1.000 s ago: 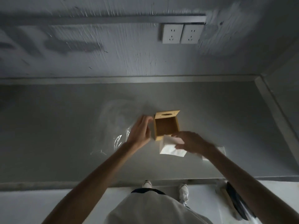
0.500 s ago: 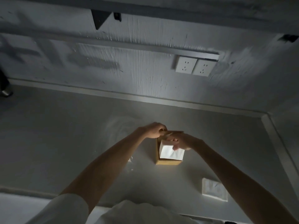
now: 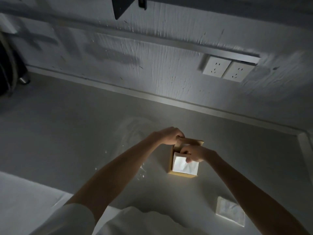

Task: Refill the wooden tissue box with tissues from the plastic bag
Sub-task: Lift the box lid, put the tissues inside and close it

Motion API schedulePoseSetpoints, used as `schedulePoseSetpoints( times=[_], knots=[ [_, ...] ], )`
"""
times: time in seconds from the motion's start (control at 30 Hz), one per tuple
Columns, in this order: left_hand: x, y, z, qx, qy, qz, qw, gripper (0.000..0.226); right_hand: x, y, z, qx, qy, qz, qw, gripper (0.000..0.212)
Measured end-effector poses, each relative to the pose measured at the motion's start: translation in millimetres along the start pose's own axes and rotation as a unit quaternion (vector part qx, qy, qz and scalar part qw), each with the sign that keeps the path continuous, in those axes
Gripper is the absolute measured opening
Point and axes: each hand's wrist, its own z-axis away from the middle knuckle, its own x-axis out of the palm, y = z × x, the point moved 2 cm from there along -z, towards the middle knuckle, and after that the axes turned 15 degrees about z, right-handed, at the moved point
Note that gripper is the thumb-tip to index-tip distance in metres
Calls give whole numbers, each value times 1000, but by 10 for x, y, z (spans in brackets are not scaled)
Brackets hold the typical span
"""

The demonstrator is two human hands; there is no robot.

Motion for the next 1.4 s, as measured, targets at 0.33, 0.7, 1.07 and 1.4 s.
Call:
schedulePoseSetpoints(
  times=[0.33, 0.7, 1.07, 1.4],
  knots=[
    [11, -12, 0, 10, 13, -12, 1000, 35, 125, -124, -239, 12, -15, 59, 998, 36],
    [23, 2, -21, 2, 28, -14, 1000, 37, 84, -89, -264, 25, -68, 60, 996, 40],
    [83, -34, -81, 24, 33, -40, 998, 31, 191, -226, -310, 95, -96, 51, 990, 31],
    [178, -65, -87, 50, 57, -66, 995, 10, 225, -348, -305, 103, -71, 12, 992, 41]
  ],
)
